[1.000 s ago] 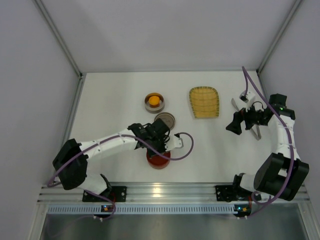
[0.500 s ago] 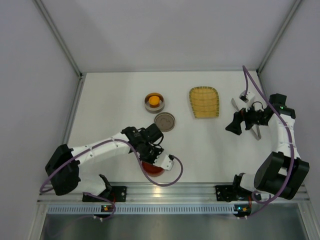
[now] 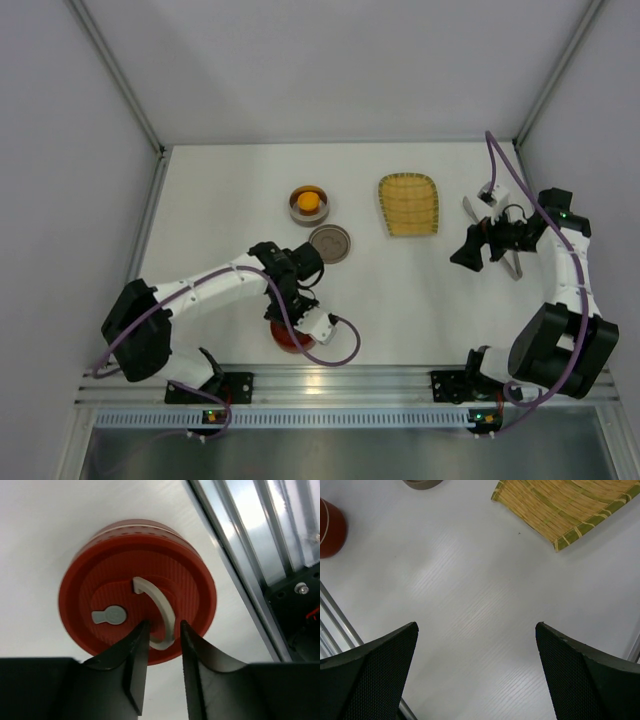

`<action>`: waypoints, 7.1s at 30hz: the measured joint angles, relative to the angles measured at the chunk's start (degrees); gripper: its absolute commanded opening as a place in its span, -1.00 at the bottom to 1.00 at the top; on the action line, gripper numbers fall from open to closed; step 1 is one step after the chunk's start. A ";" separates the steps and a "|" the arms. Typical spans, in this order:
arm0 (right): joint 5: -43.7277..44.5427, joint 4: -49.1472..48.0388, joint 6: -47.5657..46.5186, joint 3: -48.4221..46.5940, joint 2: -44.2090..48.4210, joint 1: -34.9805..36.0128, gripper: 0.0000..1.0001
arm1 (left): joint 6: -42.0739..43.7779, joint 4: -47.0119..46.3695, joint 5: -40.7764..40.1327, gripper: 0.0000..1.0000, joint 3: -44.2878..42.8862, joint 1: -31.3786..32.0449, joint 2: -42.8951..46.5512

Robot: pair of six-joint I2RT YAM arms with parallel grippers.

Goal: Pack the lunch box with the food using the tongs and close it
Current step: Close the box lid on the packing box, then pick up the box lid from the center of the board, then adjust the box lid.

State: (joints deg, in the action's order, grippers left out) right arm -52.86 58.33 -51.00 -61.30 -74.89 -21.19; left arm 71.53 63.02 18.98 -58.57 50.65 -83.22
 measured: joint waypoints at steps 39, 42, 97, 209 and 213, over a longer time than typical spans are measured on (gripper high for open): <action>23.61 -17.38 2.29 -9.55 -12.20 48.28 0.55 | -56.26 -21.73 29.77 0.07 -15.34 -46.29 4.37; 26.88 -18.36 -1.62 -13.86 -19.74 52.78 0.49 | -58.62 -23.80 31.56 0.07 -15.21 -50.12 2.25; 38.75 -21.62 -14.91 -20.09 -39.95 65.59 -1.00 | -61.40 -29.24 40.79 -0.01 -9.92 -58.23 -1.92; -5.01 -28.39 44.35 -15.67 -6.01 27.78 0.99 | -65.66 -6.86 2.62 -1.00 -46.49 -30.42 -20.11; -5.18 -27.15 42.45 -14.34 -4.00 27.19 0.99 | -56.96 -3.56 -7.32 -1.00 -55.32 -29.99 -27.08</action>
State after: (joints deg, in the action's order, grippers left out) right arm -58.04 31.18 -8.56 -75.64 -78.89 6.00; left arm 14.57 59.46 11.66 -113.89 20.67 -110.30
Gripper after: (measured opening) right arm 0.992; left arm 0.084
